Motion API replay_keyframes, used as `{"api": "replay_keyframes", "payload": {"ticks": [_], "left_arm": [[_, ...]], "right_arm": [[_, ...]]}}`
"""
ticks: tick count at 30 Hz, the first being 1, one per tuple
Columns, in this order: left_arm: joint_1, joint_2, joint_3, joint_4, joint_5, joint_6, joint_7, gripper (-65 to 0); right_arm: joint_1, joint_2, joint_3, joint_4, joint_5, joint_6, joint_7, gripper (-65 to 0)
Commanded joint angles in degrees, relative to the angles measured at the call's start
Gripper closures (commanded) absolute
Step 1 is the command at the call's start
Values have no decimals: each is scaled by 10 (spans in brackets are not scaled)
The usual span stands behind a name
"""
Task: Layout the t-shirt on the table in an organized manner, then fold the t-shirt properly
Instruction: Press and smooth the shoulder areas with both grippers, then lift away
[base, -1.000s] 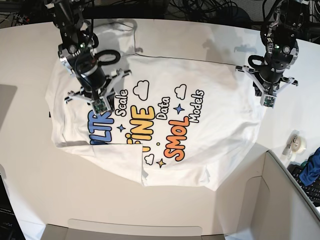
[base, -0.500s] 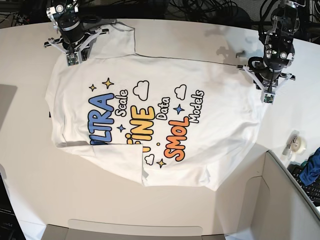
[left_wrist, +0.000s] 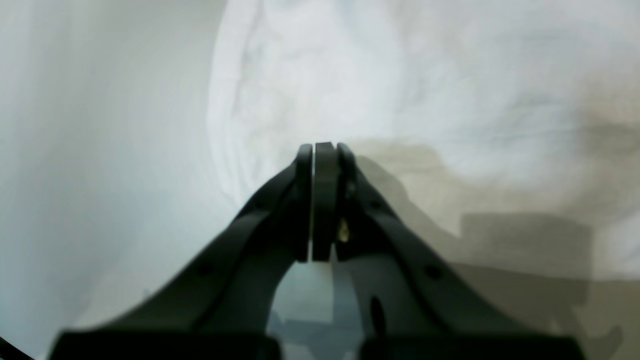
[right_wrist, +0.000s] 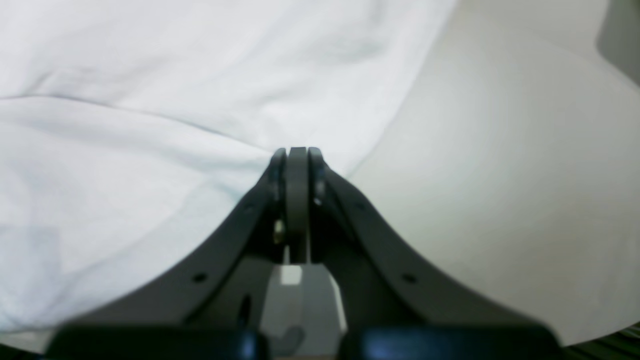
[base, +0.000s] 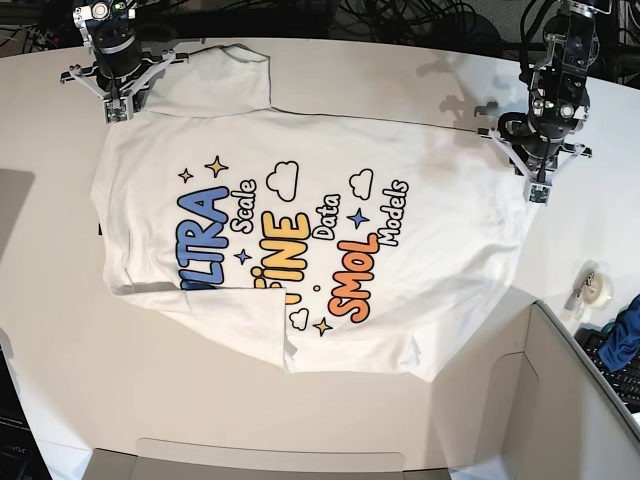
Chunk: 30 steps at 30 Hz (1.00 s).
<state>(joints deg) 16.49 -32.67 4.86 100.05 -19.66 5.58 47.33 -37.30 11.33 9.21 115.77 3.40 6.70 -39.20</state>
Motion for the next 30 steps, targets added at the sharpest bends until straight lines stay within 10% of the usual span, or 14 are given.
{"api": "replay_keyframes", "payload": {"ticks": [1,11,16,24,30], "left_arm": [[-4,-9,-3,8,5,3,-10,-4],[3,-9,-3,7,5,3,-10,-4],[8,-8,-3,8,3,3,-11,-11],[11,-8,-11,55,3,4,-11,-214],[32,34,-120,102,1,3,-5,-240]], "right_arm": [[-7,4,8,10,2,0,10,0],[-43,4,93,10,3,3,14,0],[-47,-1,191,10,101,108,9,0],[-9,-2,264,-18,244,133,-62,-20],[4,-2,261,-43,286,134,-66,-140]]}}
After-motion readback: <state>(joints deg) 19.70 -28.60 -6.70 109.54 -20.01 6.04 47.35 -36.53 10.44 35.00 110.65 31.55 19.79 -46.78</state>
